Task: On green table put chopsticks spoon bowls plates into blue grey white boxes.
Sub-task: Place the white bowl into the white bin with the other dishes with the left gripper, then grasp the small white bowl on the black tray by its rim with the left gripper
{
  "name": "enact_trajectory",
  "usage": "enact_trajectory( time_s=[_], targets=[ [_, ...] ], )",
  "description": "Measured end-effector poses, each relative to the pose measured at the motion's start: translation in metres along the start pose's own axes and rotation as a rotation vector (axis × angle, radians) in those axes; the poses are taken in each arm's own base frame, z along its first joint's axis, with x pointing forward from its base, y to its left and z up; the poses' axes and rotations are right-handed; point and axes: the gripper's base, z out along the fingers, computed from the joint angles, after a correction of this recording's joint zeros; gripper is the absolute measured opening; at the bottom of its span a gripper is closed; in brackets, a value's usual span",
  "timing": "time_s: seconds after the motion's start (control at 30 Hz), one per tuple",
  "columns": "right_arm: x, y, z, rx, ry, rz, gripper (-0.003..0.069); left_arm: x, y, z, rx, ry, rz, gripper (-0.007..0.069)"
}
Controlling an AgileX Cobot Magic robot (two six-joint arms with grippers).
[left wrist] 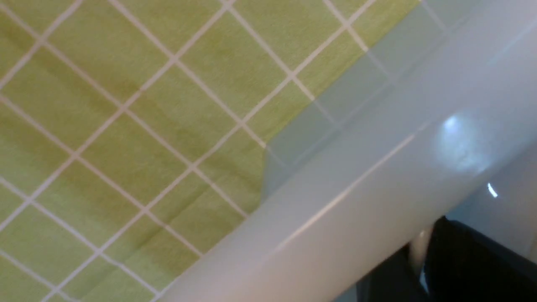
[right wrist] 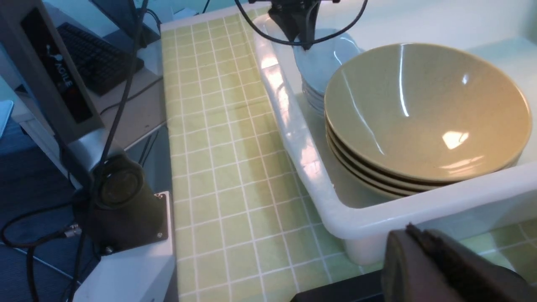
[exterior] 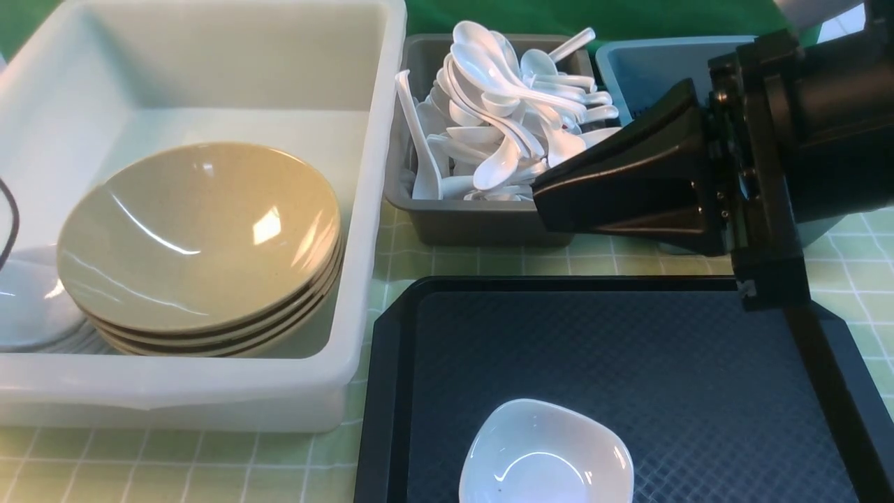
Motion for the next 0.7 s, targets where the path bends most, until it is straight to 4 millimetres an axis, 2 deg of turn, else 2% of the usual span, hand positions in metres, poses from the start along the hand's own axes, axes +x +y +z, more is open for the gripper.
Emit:
enact_trajectory(
  time_s=[0.03, 0.13, 0.17, 0.2, 0.23, 0.27, 0.3, 0.33, 0.37, 0.43, 0.53, 0.63, 0.7],
  targets=[
    [0.0, 0.0, 0.0, -0.001, 0.001, 0.0, 0.0028, 0.0, 0.0, 0.0, -0.004, 0.0, -0.003, 0.0163],
    [0.0, 0.0, 0.0, -0.003, 0.002, 0.0, 0.0035, -0.001, 0.001, -0.019, -0.018, -0.049, -0.025, 0.0302],
    [0.0, 0.0, 0.0, -0.003, 0.002, 0.0, 0.0036, -0.001, 0.001, -0.021, -0.017, -0.055, -0.027, 0.0319],
    [0.0, 0.0, 0.0, -0.004, 0.002, 0.0, 0.0037, 0.0, -0.001, -0.031, -0.007, -0.083, -0.026, 0.0376],
    [0.0, 0.001, 0.0, -0.003, 0.002, -0.001, 0.0038, 0.0, -0.001, -0.034, -0.005, -0.091, -0.026, 0.0391],
    [0.0, 0.001, -0.001, -0.001, 0.003, -0.007, 0.0038, 0.004, -0.003, -0.048, 0.017, -0.135, -0.019, 0.0449],
    [0.0, 0.002, -0.003, 0.005, 0.008, -0.017, 0.0039, 0.008, -0.004, -0.059, 0.036, -0.165, -0.006, 0.0478],
    [0.0, 0.002, -0.003, 0.007, 0.009, -0.019, 0.0039, 0.008, -0.005, -0.059, 0.04, -0.164, -0.003, 0.0478],
    [0.0, 0.004, -0.007, 0.025, 0.017, -0.036, 0.0041, 0.019, -0.013, -0.078, 0.106, -0.21, 0.044, 0.0514],
    [0.001, 0.007, -0.012, 0.059, 0.035, -0.047, 0.0044, 0.037, -0.03, -0.098, 0.202, -0.254, 0.151, 0.0535],
    [0.005, 0.011, -0.026, 0.157, 0.098, -0.054, 0.0047, 0.082, -0.083, -0.126, 0.435, -0.29, 0.519, 0.0541],
    [0.011, 0.013, -0.037, 0.244, 0.17, -0.03, 0.0047, 0.128, -0.134, -0.135, 0.62, -0.258, 0.873, 0.0541],
    [0.015, 0.015, -0.044, 0.291, 0.188, 0.006, 0.0047, 0.157, -0.159, -0.133, 0.69, -0.209, 1.039, 0.054]
  ],
)
